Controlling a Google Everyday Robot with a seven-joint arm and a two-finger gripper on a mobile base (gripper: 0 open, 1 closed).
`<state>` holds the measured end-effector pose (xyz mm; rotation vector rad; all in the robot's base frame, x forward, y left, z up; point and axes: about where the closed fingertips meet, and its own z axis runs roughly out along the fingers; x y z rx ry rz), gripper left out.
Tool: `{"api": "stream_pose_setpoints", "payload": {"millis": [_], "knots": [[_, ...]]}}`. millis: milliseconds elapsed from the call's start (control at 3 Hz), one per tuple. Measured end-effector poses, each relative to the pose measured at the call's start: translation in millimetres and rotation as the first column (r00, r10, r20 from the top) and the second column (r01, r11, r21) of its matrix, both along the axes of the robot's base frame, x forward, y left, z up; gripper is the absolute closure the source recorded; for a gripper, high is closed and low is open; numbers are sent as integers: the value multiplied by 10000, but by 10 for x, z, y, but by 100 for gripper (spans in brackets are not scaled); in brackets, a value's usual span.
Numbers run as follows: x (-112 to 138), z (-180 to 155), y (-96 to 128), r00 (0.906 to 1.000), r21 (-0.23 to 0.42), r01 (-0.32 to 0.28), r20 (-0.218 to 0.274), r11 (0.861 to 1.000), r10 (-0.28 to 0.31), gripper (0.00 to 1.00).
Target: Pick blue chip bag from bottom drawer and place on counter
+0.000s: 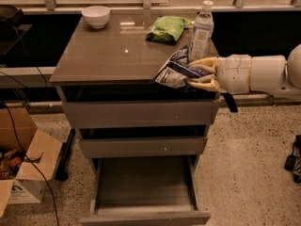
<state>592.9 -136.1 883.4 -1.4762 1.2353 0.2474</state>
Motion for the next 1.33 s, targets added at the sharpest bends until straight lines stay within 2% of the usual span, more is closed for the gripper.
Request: {"api": "stream_pose_setpoints", "payload": {"millis": [333, 667, 1000, 1333], "knots": [[0, 0, 0, 10000, 0, 0, 0, 10000, 0, 100], [35, 43, 37, 9998, -176, 19, 205, 9998, -15, 100], [239, 102, 262, 9968, -674, -429, 641, 9968, 472, 100], [498, 153, 679, 9866, -1293, -1150, 1007, 9849, 1284, 100]]}}
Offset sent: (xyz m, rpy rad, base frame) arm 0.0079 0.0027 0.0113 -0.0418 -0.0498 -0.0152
